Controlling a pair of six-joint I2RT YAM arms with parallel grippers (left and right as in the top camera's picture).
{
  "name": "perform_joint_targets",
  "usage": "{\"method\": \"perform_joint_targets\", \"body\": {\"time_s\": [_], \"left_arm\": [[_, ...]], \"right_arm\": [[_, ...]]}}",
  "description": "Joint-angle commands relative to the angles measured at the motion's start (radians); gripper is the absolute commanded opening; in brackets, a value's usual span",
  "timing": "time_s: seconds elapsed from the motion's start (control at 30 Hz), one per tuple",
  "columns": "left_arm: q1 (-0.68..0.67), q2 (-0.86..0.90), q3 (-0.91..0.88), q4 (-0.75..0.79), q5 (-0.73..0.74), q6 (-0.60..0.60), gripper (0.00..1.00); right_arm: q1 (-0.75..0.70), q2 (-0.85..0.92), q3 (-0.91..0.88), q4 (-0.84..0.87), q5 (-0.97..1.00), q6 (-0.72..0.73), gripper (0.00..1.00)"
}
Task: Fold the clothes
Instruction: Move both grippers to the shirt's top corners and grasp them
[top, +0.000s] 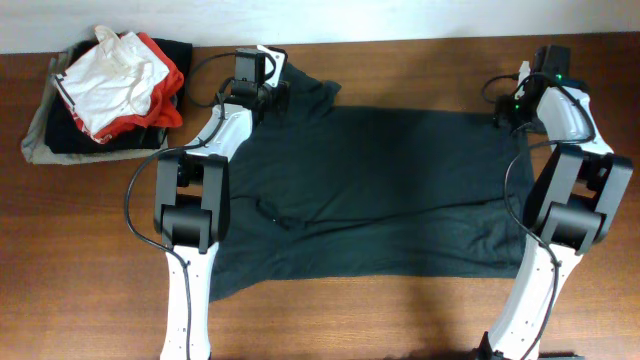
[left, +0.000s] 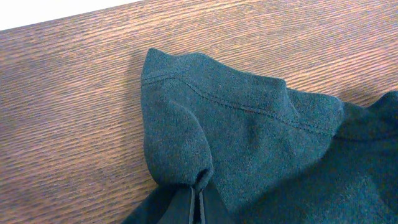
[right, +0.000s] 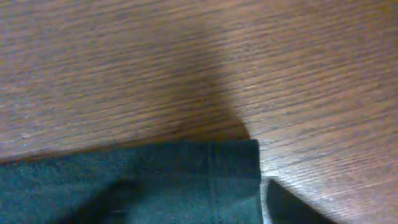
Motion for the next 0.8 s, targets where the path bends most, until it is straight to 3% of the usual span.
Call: {"method": "perform_joint_targets", "body": {"time_s": [0.0, 0.13, 0.2, 0.27, 0.3, 0.37, 0.4, 0.6, 0.7, 0.77], "left_arm": [[0.0, 0.036, -0.027, -0.038, 0.006, 0.006, 0.1], [0.0, 0.036, -0.027, -0.023, 0.007, 0.006, 0.09], [0.0, 0.035, -0.027, 0.009, 0.006, 0.006, 0.05], [0.0, 0.035, -0.027, 0.033, 0.007, 0.005, 0.05], [0.0, 0.035, -0.027, 0.036, 0.007, 0.005, 0.05], [0.0, 0.035, -0.027, 0.031, 0.007, 0.006, 0.05], [0.0, 0.035, -0.027, 0.024, 0.006, 0.006, 0.06], [0.0, 0.035, -0.027, 0.018, 0.006, 0.006, 0.06], [0.0, 0.035, -0.027, 0.017, 0.007, 0.006, 0.06], [0.0, 0.035, -0.027, 0.016, 0.007, 0.006, 0.06]], "right_arm": [[0.004, 0.039, 0.009, 0.002, 0.015, 0.016, 0.43], [0.004, 0.039, 0.009, 0.009, 0.016, 0.016, 0.33], [0.004, 0.039, 0.009, 0.01, 0.02, 0.016, 0.2], [0.003, 0.039, 0.009, 0.014, 0.03, 0.016, 0.17], [0.003, 0.039, 0.009, 0.017, 0.047, 0.016, 0.22], [0.003, 0.039, 0.009, 0.026, 0.093, 0.016, 0.75], [0.003, 0.039, 0.009, 0.034, 0.107, 0.015, 0.86], [0.003, 0.041, 0.009, 0.069, 0.128, 0.015, 0.87], [0.003, 0.052, 0.007, 0.069, 0.103, 0.015, 0.68], [0.003, 0.064, 0.007, 0.071, 0.069, 0.015, 0.66]]}}
